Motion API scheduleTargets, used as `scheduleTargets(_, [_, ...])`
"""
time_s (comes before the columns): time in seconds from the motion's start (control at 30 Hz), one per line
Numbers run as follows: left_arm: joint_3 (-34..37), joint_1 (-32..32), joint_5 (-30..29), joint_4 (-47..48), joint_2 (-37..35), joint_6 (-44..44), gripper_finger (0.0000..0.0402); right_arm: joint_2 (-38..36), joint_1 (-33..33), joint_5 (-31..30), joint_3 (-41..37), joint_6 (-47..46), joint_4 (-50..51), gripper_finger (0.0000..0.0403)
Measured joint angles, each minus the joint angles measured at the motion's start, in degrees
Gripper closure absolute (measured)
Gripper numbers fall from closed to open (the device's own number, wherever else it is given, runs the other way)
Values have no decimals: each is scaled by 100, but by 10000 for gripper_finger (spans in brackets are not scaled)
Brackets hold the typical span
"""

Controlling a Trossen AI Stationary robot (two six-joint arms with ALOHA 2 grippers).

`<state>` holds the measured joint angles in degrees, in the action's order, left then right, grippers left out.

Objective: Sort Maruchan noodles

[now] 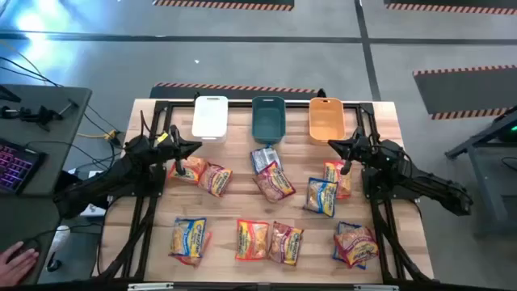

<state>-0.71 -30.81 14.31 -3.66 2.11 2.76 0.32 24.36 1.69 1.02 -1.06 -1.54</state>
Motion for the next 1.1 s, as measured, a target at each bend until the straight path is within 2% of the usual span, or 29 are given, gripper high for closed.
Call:
scheduleTargets(0.37, [2,0,0,77,26,22,399,0,0,0,0,0,2,399])
scheduleTargets(0.67, [2,89,2,-56,485,16,399,0,2,-2,0,79,2,399])
scheduleTargets(0.8, [2,516,28,-507,783,-4,401,0,2,-2,0,103,2,399])
scheduleTargets(0.97, [0,1353,-39,-1501,1329,-120,401,0,2,-2,0,-11,2,399])
scheduleTargets(1.1, [-244,1941,-756,-1559,1914,-243,401,0,2,-2,0,-2,2,399])
